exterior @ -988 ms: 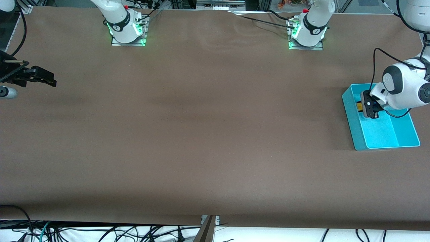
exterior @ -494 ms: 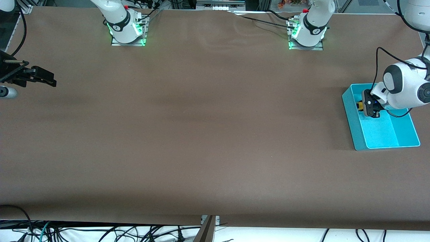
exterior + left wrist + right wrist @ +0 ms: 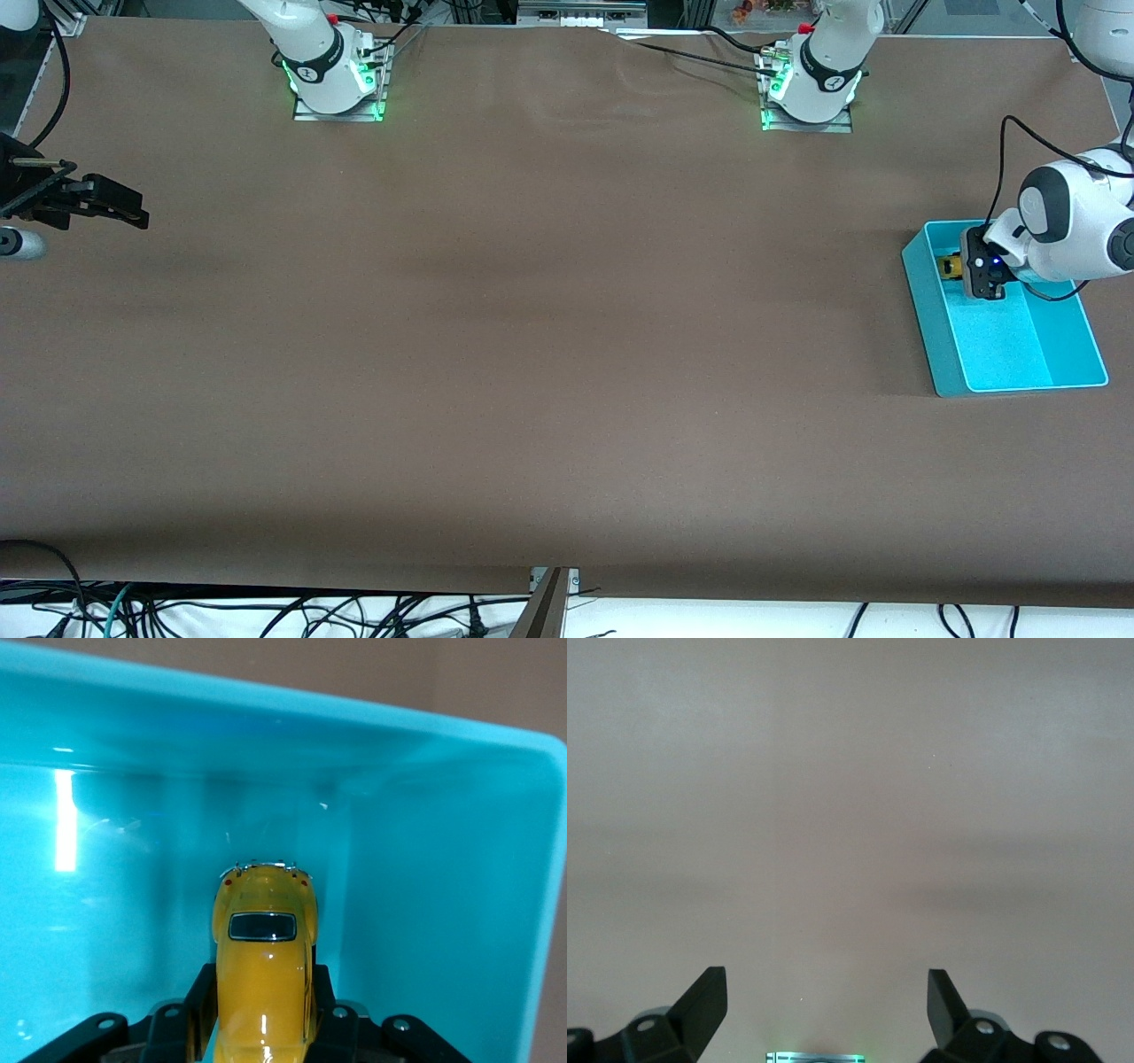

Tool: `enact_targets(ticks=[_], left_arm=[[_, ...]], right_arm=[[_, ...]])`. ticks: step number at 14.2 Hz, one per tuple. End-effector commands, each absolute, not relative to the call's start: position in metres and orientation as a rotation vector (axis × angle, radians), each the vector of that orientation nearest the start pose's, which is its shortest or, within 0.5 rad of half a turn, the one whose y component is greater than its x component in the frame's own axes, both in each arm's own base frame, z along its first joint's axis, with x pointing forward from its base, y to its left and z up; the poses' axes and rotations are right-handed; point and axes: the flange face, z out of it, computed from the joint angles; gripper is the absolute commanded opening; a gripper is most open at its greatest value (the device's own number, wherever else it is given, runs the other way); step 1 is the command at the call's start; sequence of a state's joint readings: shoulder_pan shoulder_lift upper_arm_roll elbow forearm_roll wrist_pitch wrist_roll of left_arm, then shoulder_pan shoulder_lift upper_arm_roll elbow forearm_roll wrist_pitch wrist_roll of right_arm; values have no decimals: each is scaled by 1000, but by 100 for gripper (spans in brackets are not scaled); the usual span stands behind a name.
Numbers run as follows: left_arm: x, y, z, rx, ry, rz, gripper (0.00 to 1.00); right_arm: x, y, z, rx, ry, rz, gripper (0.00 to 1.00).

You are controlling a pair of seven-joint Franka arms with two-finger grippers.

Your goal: Wind and store yellow beetle car

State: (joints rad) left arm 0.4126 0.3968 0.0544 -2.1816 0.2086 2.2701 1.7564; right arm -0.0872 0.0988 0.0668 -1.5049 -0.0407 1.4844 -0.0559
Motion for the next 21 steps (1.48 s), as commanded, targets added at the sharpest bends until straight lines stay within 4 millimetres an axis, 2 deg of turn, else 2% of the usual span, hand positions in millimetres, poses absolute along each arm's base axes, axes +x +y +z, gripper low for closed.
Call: enact_targets(ticks=[1,2,3,6,8,10,11,12,13,14,15,16,17,19,20,21], left_arm=[[453,246,198,-2441,2234,515,0],[453,246,199,-2444,2225,513,31],[454,247,199,-2445,2222,513,99],[459,246,205,-2450,2202,495,100],[464,246,220,-2438,2180,467,100],[474,244,249,-2400,2152,422,100],[482,241,272,-2378,2128,395,100],[482,240,294,-2409,2082,397,100],[489,229,316,-2448,2006,363,100],[500,208,339,-2418,1987,315,100],[515,179,369,-2323,2013,257,100],[527,161,401,-2255,2012,196,100],[534,156,431,-2215,1989,139,100],[543,120,453,-2130,2030,91,100],[542,112,462,-2149,2003,54,99],[541,90,478,-2175,1971,-7,99]], right_arm=[[576,-20,596,-3174,-39,182,100],[576,-20,596,-3174,-39,182,100],[576,-21,596,-3174,-36,182,100],[576,-20,596,-3172,-39,182,100],[576,-20,596,-3172,-39,182,100],[576,-20,596,-3172,-39,182,100],[576,-20,596,-3172,-39,182,100],[576,-20,596,-3173,-36,182,100],[576,-20,596,-3173,-36,182,100],[576,-20,596,-3171,-36,182,100],[576,-20,596,-3171,-36,182,100],[576,-20,596,-3171,-36,182,100],[576,-20,596,-3171,-36,182,100],[576,-20,596,-3171,-36,182,100],[576,-20,596,-3171,-36,182,100],[576,-20,596,-3171,-36,182,100]])
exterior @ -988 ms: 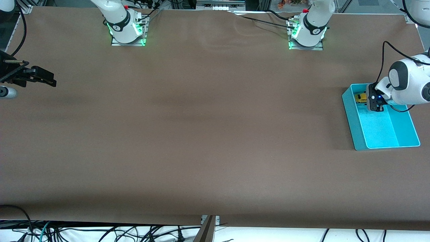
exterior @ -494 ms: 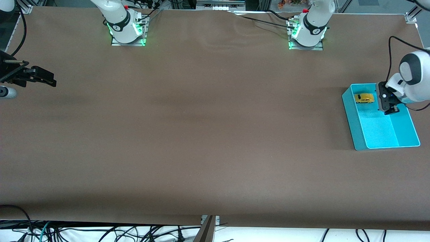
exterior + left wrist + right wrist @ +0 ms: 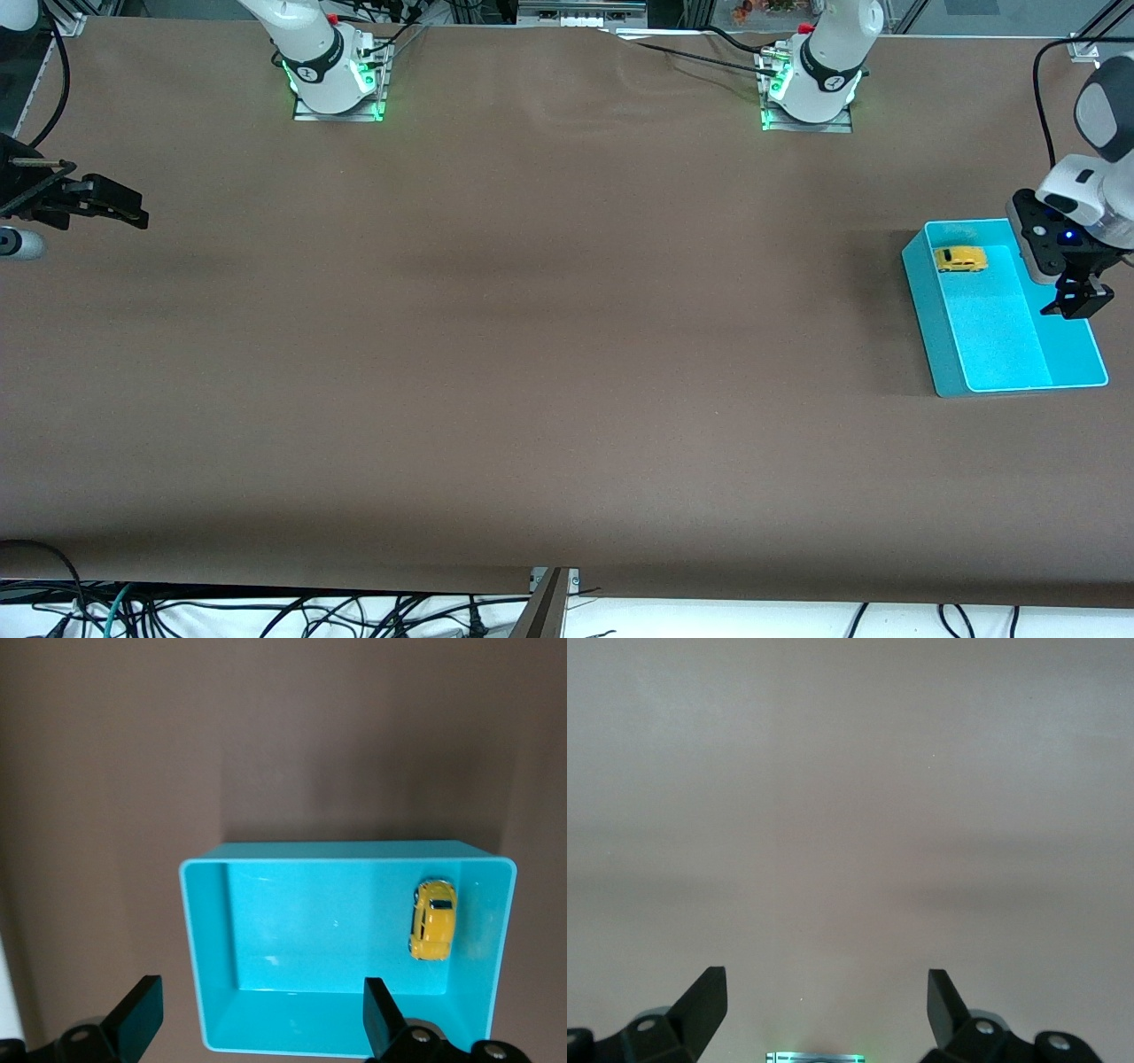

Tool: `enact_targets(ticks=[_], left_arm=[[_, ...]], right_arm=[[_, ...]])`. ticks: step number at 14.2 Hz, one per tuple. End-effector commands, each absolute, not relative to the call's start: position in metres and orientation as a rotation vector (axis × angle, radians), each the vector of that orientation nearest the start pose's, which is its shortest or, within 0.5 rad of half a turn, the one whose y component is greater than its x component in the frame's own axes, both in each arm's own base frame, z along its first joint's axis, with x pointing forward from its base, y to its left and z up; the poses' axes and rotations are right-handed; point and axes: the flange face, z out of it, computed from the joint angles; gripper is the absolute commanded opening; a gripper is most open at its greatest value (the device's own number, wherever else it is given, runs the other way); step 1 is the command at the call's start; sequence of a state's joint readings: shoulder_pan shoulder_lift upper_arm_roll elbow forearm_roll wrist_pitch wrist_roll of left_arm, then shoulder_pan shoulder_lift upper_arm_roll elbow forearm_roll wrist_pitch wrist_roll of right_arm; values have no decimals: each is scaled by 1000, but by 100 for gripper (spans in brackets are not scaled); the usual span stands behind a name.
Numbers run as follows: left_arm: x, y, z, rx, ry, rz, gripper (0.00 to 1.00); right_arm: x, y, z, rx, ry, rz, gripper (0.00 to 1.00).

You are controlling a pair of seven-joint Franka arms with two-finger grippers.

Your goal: Wind and store yellow beetle car

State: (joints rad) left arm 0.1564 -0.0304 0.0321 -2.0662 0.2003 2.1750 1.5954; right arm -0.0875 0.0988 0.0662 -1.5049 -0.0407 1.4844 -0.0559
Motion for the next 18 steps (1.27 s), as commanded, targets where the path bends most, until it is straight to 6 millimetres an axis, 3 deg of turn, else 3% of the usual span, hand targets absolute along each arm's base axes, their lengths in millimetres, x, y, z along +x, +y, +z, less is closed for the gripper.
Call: enact_targets(ticks=[1,3,4,7,9,14,16,18], left_arm=[[536,75,501,-2244,1869,-78,99],[523,60,535,-2526,1507,-113,99],[521,42,549,-2626,1373,-84,99],[510,18,586,-2903,886,13,99],[506,12,592,-3033,610,26,99],[495,-8,604,-3164,131,142,100],[491,-27,601,-3148,31,188,100],[492,-29,602,-3142,4,180,100]], right_arm=[[576,-20,596,-3171,-36,182,100],[576,-20,596,-3169,-37,182,100],[576,-20,596,-3169,-37,182,100],[576,-19,596,-3168,-34,181,100],[576,-19,596,-3166,-37,181,100],[576,-19,596,-3168,-39,181,100],[576,-19,596,-3168,-39,181,100],[576,-19,596,-3168,-39,181,100]])
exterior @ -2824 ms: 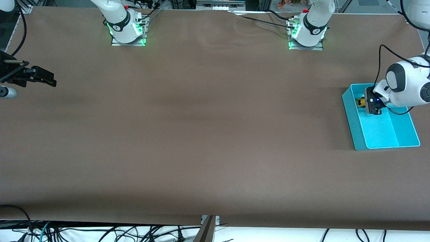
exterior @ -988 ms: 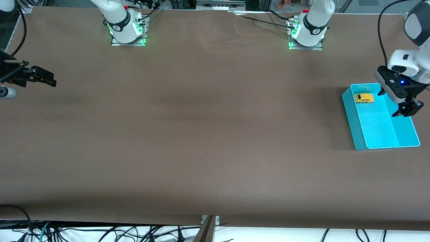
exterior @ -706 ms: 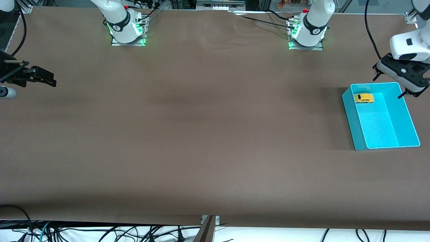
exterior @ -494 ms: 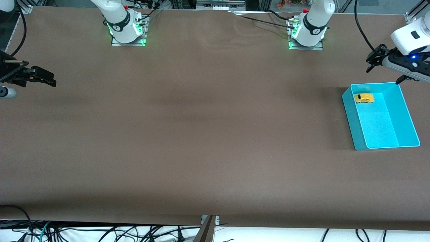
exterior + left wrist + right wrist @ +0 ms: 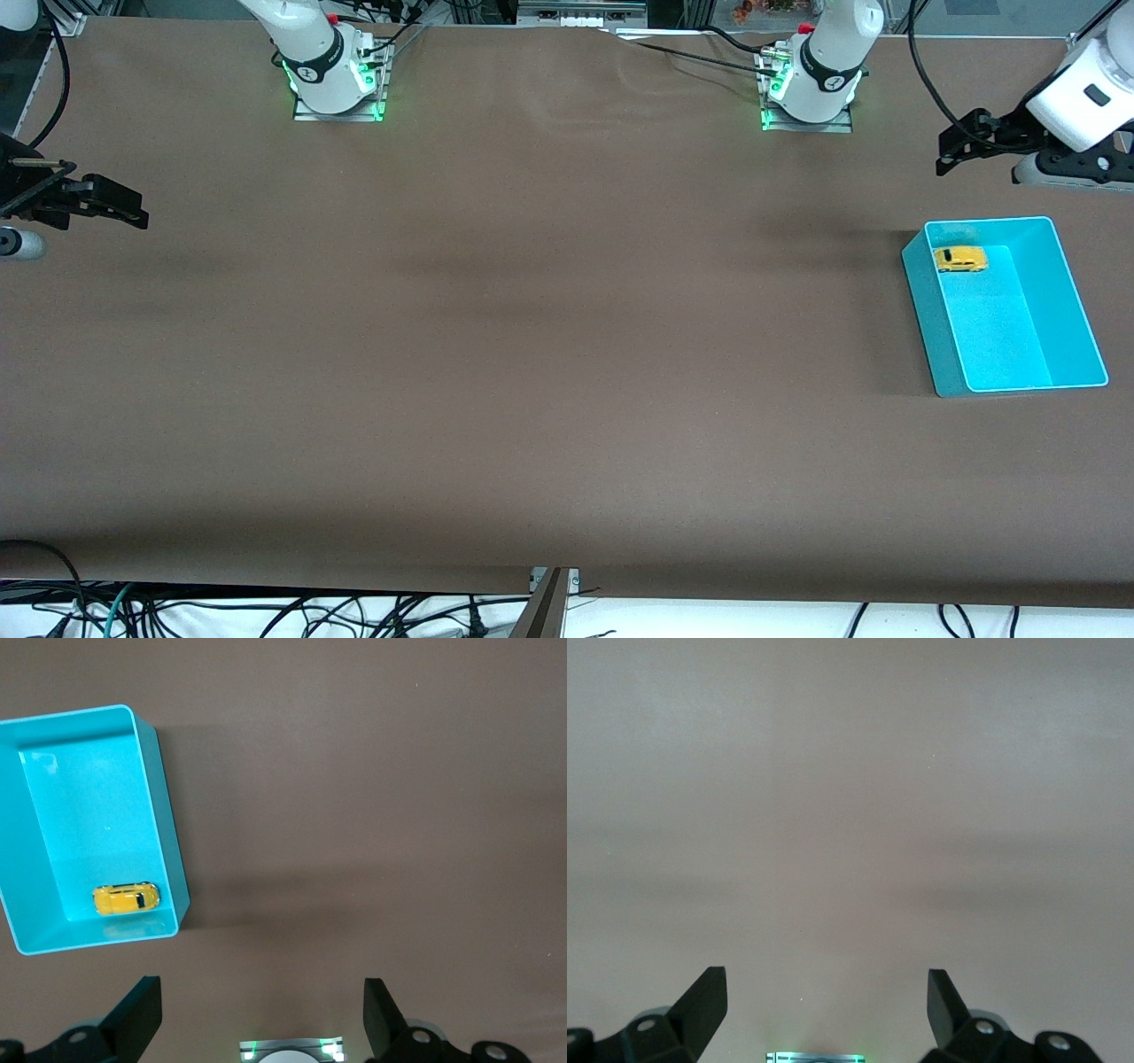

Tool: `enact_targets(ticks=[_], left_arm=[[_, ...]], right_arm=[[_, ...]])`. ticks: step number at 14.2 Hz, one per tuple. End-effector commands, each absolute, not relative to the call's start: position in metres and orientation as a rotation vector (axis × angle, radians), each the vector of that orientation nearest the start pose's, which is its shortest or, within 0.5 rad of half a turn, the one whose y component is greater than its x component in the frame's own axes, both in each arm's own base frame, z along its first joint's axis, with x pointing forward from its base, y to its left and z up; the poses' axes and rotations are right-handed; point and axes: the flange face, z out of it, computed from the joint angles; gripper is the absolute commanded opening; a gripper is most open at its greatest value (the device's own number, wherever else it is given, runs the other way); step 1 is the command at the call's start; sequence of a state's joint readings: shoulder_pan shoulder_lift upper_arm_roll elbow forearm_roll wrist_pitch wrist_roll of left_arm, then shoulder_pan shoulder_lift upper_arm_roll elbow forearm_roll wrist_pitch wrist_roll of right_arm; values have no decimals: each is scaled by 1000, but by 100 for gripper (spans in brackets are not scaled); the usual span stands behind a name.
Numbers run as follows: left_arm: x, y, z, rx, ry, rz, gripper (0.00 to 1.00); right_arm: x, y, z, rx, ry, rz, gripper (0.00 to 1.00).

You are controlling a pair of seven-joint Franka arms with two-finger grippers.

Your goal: Wind and store yellow beetle car

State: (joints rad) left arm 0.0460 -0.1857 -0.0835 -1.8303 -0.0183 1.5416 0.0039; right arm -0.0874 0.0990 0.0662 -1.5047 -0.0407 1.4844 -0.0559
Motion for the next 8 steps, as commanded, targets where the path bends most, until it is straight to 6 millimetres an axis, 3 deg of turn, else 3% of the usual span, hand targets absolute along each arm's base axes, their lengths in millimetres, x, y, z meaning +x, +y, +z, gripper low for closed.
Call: enact_targets(ticks=[1,4,8], left_arm=[[493,-28,605,-3130,7,162,100],[498,-34,616,-3097,54,117,100],[524,-34,596,-3105,60,136,99]], right_arm=[[576,-19,596,-3168,-39,181,100],[576,-19,596,-3168,-39,181,100],[576,-19,596,-3168,-37,181,100]])
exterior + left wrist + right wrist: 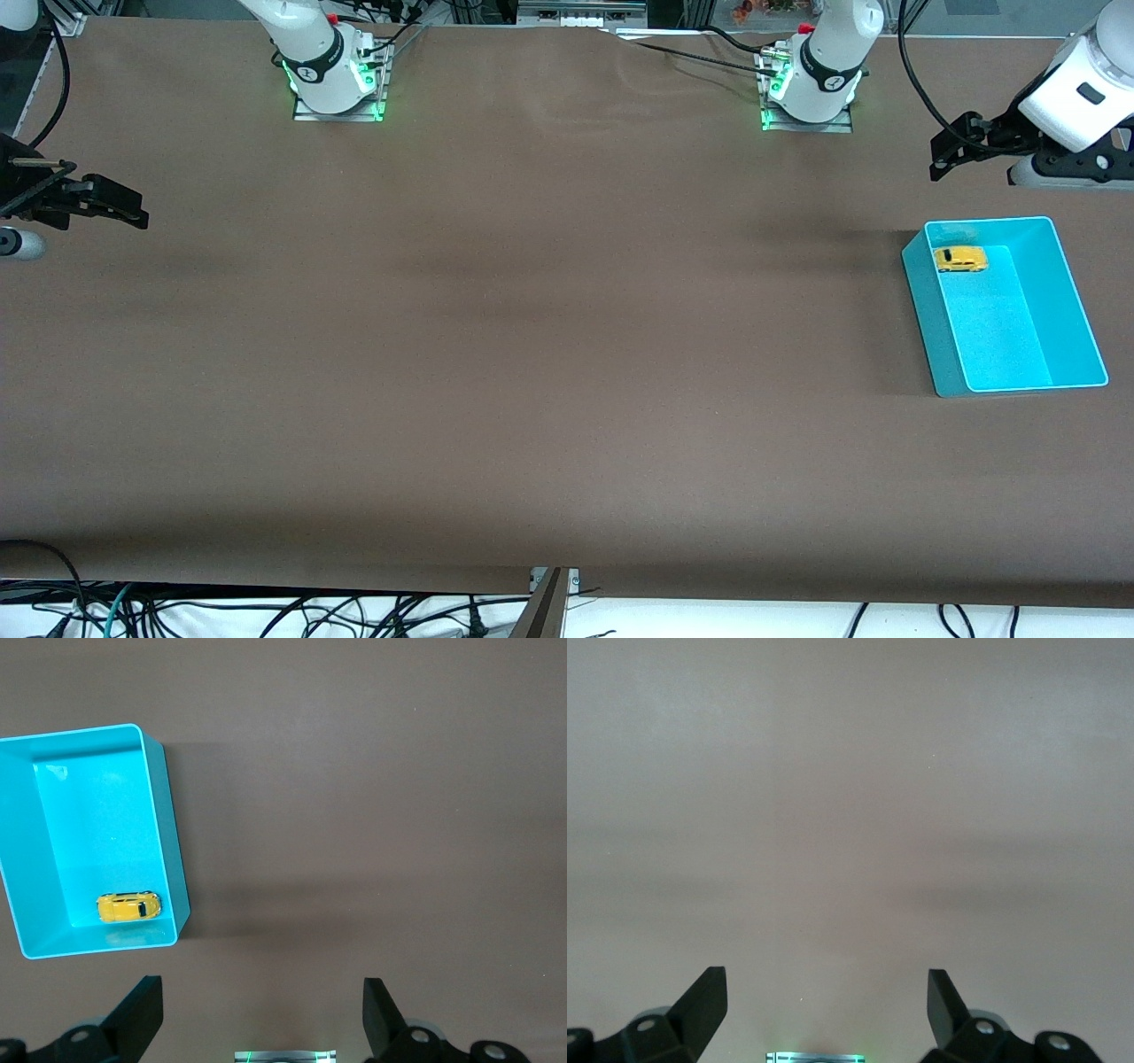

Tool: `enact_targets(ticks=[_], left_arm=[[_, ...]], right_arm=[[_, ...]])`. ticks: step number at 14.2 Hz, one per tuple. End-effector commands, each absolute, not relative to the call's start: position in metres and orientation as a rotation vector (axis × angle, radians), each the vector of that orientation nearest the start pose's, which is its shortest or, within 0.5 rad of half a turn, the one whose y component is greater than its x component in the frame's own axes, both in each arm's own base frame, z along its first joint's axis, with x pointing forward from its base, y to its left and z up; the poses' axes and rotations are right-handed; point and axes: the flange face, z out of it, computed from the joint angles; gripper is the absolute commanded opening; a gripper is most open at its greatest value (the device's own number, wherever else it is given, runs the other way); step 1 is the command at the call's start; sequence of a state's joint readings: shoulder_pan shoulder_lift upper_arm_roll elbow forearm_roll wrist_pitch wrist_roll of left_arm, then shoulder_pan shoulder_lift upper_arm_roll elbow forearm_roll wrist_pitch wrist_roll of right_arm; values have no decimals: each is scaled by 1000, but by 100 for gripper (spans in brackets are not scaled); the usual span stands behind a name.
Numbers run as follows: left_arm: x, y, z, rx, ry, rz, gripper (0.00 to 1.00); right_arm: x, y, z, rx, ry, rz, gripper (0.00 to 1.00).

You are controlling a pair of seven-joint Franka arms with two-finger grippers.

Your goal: Wind and store yellow beetle car

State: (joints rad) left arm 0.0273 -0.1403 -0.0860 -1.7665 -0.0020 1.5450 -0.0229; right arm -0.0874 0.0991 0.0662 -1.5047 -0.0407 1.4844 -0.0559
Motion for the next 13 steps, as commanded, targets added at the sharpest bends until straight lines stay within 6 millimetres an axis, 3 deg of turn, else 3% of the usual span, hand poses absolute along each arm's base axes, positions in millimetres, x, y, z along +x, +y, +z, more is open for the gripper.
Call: enact_targets(ticks=[1,13], left_arm=[[527,-33,594,-3107,58,113,99],[523,-30,597,-3108,28,129,100]], right_arm=[[576,-19,596,-3168,-37,181,100],[576,-19,596,-3165,-37,181,100]])
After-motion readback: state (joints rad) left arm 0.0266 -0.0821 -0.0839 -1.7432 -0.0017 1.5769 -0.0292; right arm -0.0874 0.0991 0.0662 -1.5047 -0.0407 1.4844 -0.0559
